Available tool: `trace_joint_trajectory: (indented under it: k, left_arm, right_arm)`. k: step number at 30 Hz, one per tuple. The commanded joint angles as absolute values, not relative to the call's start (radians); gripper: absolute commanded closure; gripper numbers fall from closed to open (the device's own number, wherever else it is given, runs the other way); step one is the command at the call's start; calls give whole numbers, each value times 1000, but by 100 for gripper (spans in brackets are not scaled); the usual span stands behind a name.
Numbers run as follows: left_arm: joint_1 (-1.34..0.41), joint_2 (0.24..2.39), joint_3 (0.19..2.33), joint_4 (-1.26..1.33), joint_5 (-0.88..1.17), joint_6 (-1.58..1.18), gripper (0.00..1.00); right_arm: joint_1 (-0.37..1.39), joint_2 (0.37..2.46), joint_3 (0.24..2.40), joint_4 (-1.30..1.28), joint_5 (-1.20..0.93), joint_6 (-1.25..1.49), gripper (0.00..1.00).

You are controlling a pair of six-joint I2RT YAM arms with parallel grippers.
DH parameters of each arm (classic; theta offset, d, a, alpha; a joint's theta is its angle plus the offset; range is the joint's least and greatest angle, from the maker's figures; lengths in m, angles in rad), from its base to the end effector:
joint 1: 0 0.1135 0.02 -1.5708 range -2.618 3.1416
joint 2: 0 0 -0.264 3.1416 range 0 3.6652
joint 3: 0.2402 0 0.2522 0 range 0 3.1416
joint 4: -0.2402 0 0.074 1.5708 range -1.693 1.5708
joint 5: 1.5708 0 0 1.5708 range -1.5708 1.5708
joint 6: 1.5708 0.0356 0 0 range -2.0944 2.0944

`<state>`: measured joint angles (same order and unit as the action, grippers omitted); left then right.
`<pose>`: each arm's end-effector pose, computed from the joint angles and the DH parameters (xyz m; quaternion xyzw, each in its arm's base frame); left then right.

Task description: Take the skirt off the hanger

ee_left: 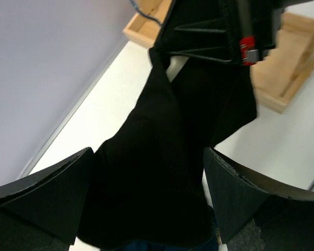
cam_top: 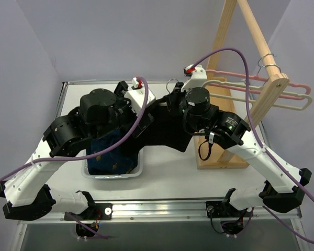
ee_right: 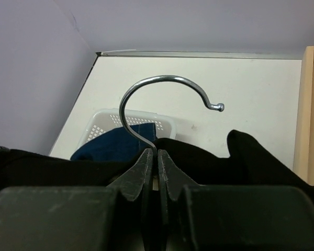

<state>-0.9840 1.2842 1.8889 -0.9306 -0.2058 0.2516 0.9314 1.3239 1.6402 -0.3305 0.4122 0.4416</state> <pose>0.1256 -0.1758 0.5205 0.4193 0.6935 -0.1297 0.5714 0.1763 0.2132 0.5012 -0.0296 0.7111 0.3229 0.6239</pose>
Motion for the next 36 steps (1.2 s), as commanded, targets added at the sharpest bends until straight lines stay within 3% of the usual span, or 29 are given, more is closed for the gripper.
trace_joint_trajectory:
  k: [1,7,8,10,14,18,19,28,36]
  left_arm:
    - [-1006,1259,1856,-846,-417,305,5]
    - [-1026,1243,1793,-746,-500,336,0]
    - [-1031,1243,1790,-739,-514,337,9]
    - [-1035,1246,1786,-724,-544,348,15]
    - [-1039,1276,1810,-724,-615,350,42]
    - [-1039,1282,1818,-687,-673,347,89]
    - [-1039,1284,1819,-678,-689,342,95]
    - [-991,1362,1942,-784,-799,264,98]
    - [-806,1287,1858,-868,-628,152,98]
  right_arm:
    - [940,1296,1649,-265,419,457,100]
    - [940,1296,1646,-265,419,463,100]
    - [942,1298,1646,-264,416,465,100]
    - [942,1298,1644,-265,416,466,100]
    - [940,1292,1641,-262,417,468,100]
    - [942,1281,1644,-281,423,468,100]
    - [940,1278,1644,-285,428,468,100]
    - [943,1195,1566,-270,497,482,100]
    - [946,1118,1549,-247,568,459,100]
